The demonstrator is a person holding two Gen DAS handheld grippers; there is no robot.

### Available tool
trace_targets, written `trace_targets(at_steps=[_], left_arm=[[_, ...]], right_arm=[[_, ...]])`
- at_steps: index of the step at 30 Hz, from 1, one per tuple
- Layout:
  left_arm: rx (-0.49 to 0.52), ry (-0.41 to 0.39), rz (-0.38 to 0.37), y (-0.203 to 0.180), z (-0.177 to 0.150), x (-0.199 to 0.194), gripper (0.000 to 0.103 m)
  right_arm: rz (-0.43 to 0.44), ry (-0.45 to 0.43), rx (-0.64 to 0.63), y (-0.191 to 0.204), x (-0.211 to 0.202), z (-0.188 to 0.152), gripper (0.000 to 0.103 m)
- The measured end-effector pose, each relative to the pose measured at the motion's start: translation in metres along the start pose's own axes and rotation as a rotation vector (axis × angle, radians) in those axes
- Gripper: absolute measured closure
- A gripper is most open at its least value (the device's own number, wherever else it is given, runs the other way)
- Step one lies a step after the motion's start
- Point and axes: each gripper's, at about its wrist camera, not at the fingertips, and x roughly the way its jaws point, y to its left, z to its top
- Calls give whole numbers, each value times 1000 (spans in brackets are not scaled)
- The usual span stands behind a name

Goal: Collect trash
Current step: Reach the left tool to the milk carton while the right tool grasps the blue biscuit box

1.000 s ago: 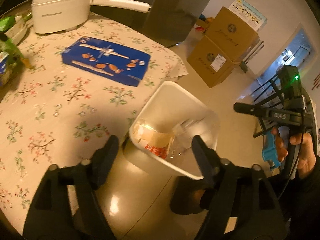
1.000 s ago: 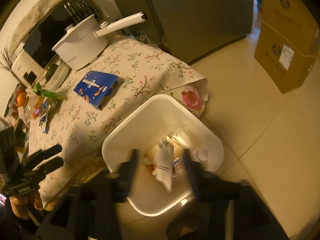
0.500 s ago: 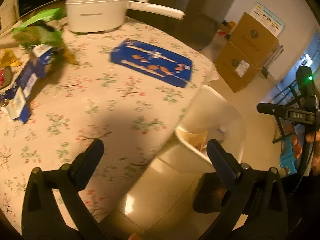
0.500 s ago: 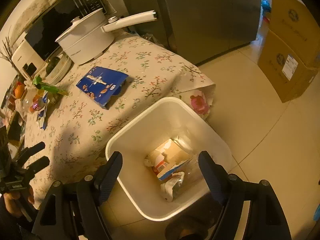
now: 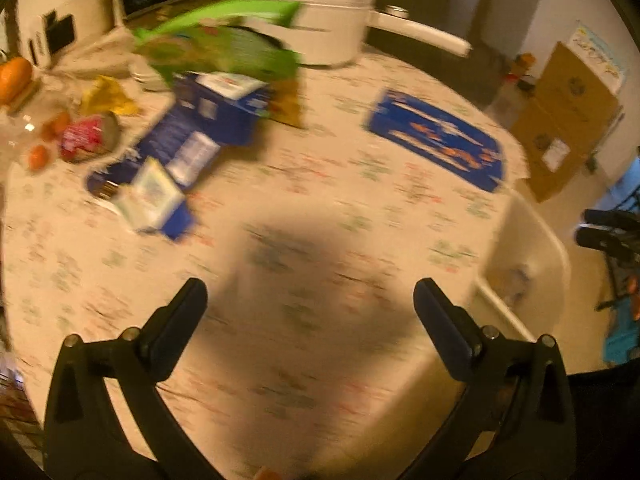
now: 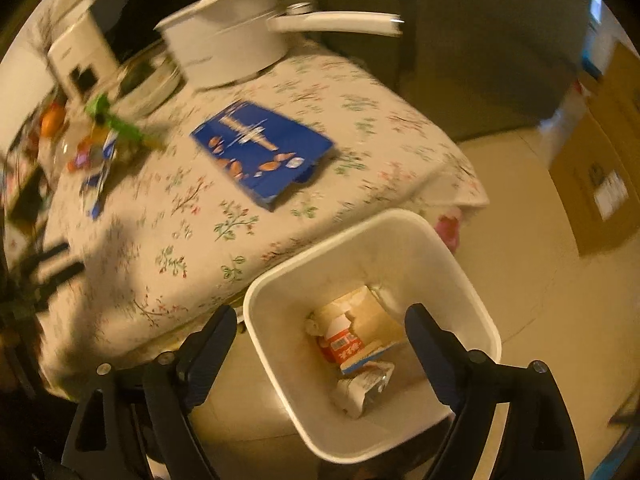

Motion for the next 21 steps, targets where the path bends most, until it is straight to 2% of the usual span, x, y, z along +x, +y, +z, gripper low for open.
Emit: trace_targets(at_steps=[3,6,12,15,21], left_arm=[[6,-6,72,21,13,11,1],[22,-12,132,36,23,24,1],[30,-55,178,55,38,49,1],[38,-67,200,59,40,56,1],[-5,-74,219,74,46,68,1]], right_arm=[[13,-14,-72,13,7,17,0],[27,-23,-156,26,16,38,0],[8,-28,-311,46,49,74,0],[28,-47,-394,53,65,92,0],[36,-33,-462,51,94,118,0]])
